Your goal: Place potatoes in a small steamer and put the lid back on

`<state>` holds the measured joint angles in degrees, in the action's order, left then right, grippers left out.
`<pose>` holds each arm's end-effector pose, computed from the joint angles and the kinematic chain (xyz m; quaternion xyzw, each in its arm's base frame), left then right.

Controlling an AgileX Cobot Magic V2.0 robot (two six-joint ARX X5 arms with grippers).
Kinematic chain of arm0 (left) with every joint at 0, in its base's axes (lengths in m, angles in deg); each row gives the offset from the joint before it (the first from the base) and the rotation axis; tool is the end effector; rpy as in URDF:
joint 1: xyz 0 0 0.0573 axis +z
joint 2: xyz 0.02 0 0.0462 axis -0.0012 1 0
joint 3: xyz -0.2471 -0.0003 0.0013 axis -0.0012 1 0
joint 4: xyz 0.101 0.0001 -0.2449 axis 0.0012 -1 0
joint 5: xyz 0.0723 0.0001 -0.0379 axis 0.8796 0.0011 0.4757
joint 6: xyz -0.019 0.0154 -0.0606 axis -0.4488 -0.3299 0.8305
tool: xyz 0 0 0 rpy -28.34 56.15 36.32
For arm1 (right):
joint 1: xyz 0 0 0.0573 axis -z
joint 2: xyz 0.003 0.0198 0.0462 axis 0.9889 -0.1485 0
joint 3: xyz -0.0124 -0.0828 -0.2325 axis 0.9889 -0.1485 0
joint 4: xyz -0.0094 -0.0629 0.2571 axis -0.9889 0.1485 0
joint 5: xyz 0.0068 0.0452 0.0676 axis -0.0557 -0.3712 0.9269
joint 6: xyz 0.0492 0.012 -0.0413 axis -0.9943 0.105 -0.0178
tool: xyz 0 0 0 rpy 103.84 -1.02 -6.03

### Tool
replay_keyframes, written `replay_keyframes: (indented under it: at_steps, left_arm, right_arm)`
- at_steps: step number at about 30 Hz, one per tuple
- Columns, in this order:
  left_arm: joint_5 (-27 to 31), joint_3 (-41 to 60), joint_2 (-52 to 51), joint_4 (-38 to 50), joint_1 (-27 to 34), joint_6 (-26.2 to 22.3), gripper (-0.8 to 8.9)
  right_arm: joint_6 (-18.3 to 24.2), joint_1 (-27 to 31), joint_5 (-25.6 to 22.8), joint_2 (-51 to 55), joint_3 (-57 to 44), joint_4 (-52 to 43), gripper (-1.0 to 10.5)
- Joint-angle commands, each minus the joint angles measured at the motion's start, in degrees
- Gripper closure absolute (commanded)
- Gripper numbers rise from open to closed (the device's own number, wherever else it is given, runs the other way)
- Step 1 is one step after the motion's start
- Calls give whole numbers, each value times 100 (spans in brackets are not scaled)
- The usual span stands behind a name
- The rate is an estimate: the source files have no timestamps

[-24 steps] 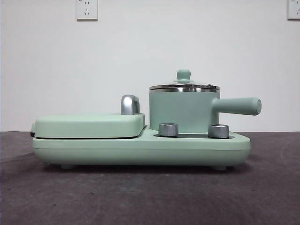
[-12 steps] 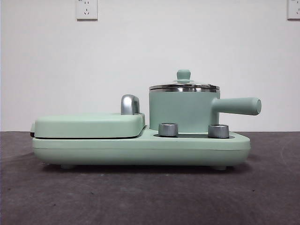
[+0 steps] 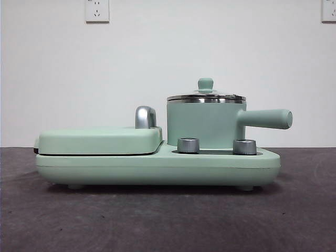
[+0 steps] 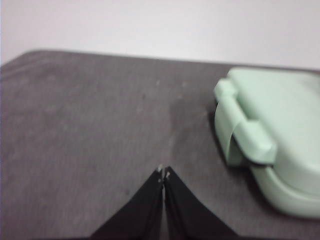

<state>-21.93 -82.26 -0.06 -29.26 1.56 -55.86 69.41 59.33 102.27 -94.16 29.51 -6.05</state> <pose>0.1424 0.0018 0.1549 -0.0361 0.0746 -0.0068 0.9965 0.0790 0.0451 0.3041 0.0779 0.3438 0.2666 0.8970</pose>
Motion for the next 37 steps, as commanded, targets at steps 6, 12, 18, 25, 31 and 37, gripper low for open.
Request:
replay_keyframes:
  at_steps: [6,12,18,25,31,37]
  left_arm:
    - [28,114,-4,-50,7,-142,807]
    - [28,114,-4,-52,7,-142,807]
    - [28,114,-4,-52,7,-142,808]
    - [28,114,-4,-52,7,-142,808]
    - [28,111,-4,-52,7,-142,808]
    - [28,111,-4,-52,7,-142,808]
  right_arm:
    - [-24,-35,0,-15,37,-59,927]
    - [-24,-35,0,-15,37,-59,927]
    - [-24,-35,0,-15,37,-59,927]
    - [-24,-35,-2,-15,37,-59,927]
    - [-24,107,26,70,20,-101,927]
    - [-22,955,98,378,-483,-579,927]
